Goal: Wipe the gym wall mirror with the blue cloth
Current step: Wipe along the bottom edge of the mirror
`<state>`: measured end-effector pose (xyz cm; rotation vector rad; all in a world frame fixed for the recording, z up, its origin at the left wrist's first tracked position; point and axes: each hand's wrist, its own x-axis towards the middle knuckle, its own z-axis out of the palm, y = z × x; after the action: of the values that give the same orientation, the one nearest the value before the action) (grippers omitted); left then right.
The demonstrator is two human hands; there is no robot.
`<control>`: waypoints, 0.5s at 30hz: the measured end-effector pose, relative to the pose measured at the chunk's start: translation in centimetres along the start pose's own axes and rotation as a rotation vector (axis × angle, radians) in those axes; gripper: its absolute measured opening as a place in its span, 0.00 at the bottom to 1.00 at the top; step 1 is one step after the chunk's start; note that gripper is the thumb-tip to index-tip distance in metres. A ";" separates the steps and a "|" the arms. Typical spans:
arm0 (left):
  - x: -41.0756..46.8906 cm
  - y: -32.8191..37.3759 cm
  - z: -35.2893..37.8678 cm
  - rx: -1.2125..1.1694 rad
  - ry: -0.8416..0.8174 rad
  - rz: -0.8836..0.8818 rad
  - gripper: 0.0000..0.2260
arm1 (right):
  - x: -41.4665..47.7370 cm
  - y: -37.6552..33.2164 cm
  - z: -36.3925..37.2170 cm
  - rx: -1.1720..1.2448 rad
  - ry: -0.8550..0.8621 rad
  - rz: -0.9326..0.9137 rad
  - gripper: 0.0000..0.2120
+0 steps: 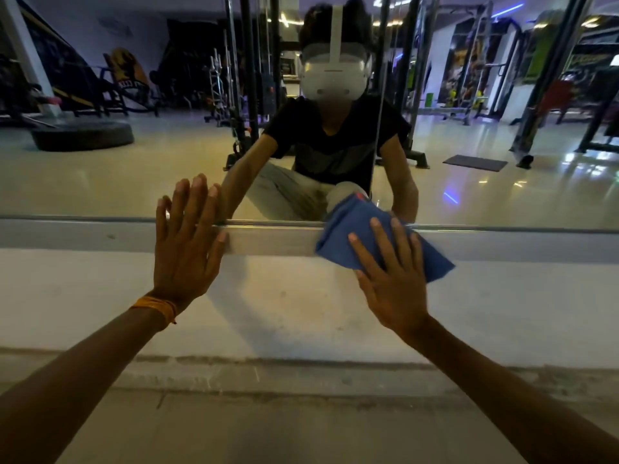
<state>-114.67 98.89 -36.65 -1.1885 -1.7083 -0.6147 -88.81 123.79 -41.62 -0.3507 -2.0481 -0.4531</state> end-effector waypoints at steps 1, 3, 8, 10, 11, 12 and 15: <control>0.0 -0.2 0.3 -0.005 0.003 0.001 0.29 | -0.8 1.1 -0.1 -0.002 0.012 0.048 0.32; 0.0 -0.1 0.7 -0.028 0.010 -0.001 0.29 | -1.3 0.5 -0.2 0.024 0.011 0.090 0.33; 1.2 -0.6 -0.4 -0.055 0.034 -0.106 0.30 | 2.8 -6.9 0.9 0.094 -0.077 -0.093 0.28; 2.0 -1.9 -0.8 -0.011 -0.007 -0.077 0.30 | 3.6 -7.1 1.0 0.083 -0.082 -0.138 0.27; 2.3 -2.4 -0.8 0.017 -0.031 -0.044 0.31 | 3.3 -6.2 0.8 0.072 -0.065 -0.137 0.27; 2.4 -2.7 -0.7 0.044 -0.051 -0.021 0.31 | 2.8 -5.0 0.5 0.059 -0.046 -0.113 0.28; 2.2 -2.6 -0.1 0.059 -0.032 -0.021 0.32 | 0.2 -0.6 -0.8 0.003 -0.045 0.027 0.30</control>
<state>-117.20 98.73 -34.41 -1.1452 -1.7561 -0.5573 -88.59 122.92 -41.20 -0.3899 -2.0853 -0.4293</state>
